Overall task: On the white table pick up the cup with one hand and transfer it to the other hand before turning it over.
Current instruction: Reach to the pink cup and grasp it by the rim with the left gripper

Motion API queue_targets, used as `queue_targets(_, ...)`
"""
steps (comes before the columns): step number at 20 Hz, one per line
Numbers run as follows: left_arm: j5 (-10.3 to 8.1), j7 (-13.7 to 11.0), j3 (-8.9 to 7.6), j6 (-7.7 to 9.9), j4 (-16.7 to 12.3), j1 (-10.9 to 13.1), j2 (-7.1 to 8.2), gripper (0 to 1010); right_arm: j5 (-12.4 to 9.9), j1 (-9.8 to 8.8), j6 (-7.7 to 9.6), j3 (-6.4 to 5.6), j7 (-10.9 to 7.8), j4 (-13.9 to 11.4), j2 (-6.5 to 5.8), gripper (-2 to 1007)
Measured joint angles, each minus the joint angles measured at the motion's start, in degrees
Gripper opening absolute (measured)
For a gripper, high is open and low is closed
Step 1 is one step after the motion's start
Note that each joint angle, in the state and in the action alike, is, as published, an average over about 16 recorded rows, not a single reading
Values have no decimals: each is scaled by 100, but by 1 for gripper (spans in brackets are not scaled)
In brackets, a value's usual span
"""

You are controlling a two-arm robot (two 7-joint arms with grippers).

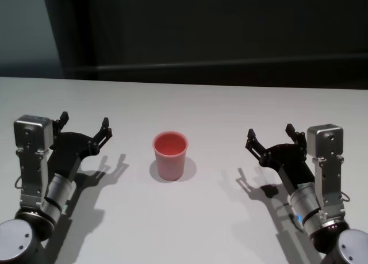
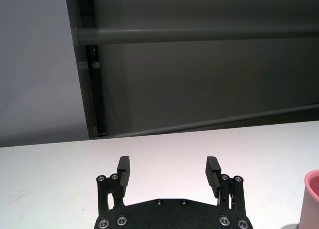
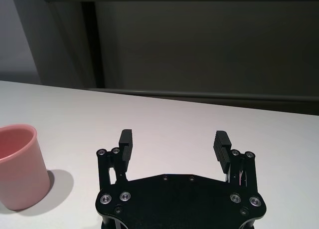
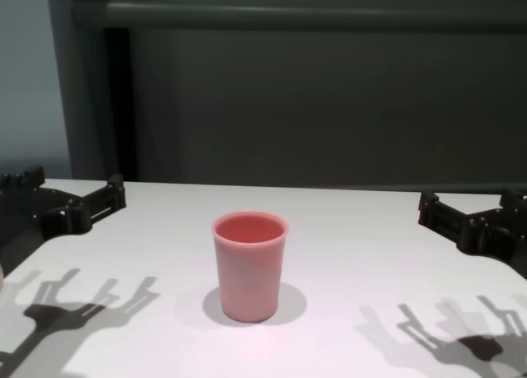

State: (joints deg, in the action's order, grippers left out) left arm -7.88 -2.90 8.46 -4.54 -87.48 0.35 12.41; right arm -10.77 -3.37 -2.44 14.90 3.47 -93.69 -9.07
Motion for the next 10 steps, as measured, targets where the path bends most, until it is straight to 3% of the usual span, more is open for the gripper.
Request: queue_targets(10, 0, 0, 0, 0, 0, 0, 0, 1001, 0, 0, 0, 0, 0, 0, 0, 1002)
